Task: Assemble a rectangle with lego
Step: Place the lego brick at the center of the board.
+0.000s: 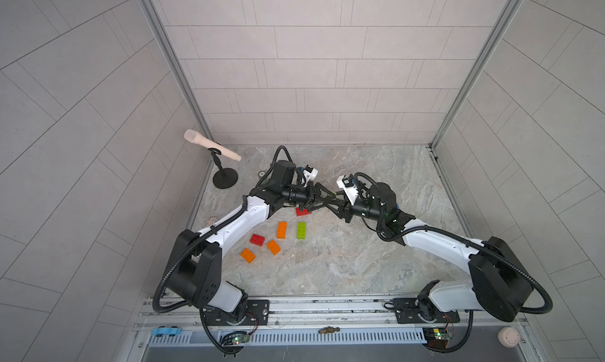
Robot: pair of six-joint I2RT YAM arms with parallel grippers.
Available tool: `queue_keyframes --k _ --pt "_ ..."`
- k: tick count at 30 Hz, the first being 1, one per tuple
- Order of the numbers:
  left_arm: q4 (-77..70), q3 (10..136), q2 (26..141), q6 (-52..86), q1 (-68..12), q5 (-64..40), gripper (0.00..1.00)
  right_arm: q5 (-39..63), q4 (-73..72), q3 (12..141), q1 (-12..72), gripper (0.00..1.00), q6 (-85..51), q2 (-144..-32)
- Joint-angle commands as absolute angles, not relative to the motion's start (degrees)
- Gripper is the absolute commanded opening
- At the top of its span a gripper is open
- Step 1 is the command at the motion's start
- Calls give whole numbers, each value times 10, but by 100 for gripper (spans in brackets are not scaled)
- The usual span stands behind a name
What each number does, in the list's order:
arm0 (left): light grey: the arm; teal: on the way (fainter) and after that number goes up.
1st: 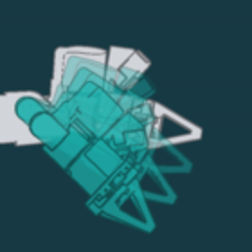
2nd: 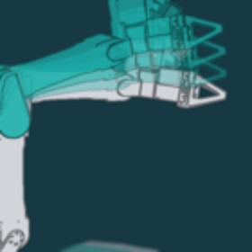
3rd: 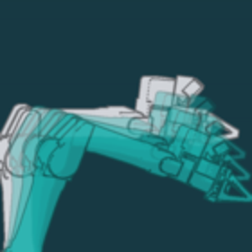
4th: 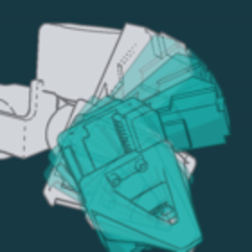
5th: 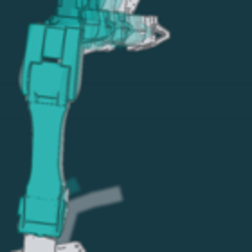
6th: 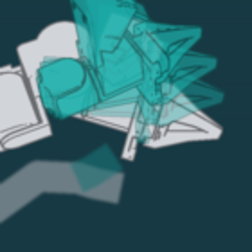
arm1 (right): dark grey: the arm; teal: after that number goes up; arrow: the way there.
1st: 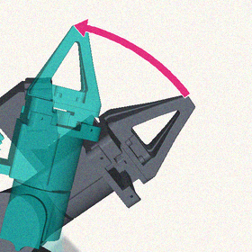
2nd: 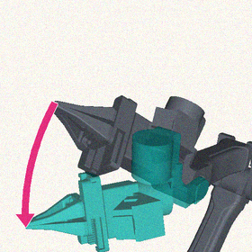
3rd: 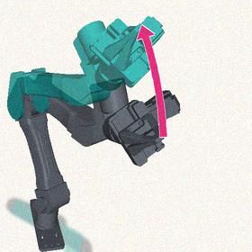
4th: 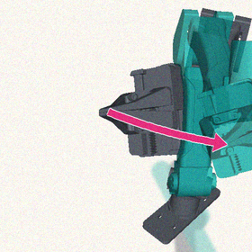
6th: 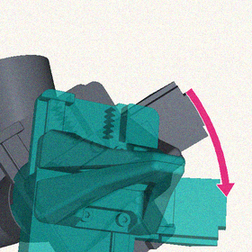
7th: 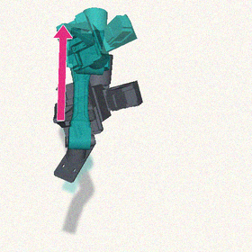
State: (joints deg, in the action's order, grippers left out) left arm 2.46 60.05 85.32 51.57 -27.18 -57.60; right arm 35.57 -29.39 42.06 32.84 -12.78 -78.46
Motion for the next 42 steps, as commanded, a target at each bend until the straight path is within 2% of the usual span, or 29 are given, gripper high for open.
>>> queue_keyframes --k 1,3,7,9,11,15,19,28,35,38,42 --pt "-49 583 843 517 -266 -578 72 339 -269 424 327 16 -141 -776" --pt "-68 566 833 527 -250 -567 77 320 -241 422 325 15 -135 -771" --pt "-38 537 813 492 -215 -533 80 267 -173 420 322 13 -132 -763" --pt "-3 527 807 467 -195 -515 80 217 -92 438 324 12 -134 -764" --pt "82 530 792 404 -173 -469 80 135 56 493 331 9 -151 -782" --pt "304 564 749 259 -161 -245 80 -25 382 637 351 5 -218 -879" --pt "413 573 734 239 -161 -79 76 -97 540 717 382 5 -258 -960" --pt "485 533 711 269 -163 -18 75 -103 611 858 425 10 -274 -1137" --pt "497 516 687 284 -166 -21 75 -96 616 904 425 15 -267 -1210" --pt "505 516 690 286 -166 -18 75 -90 620 916 425 22 -266 -1227" --pt "531 513 687 294 -168 2 77 -84 616 918 425 40 -265 -1228"
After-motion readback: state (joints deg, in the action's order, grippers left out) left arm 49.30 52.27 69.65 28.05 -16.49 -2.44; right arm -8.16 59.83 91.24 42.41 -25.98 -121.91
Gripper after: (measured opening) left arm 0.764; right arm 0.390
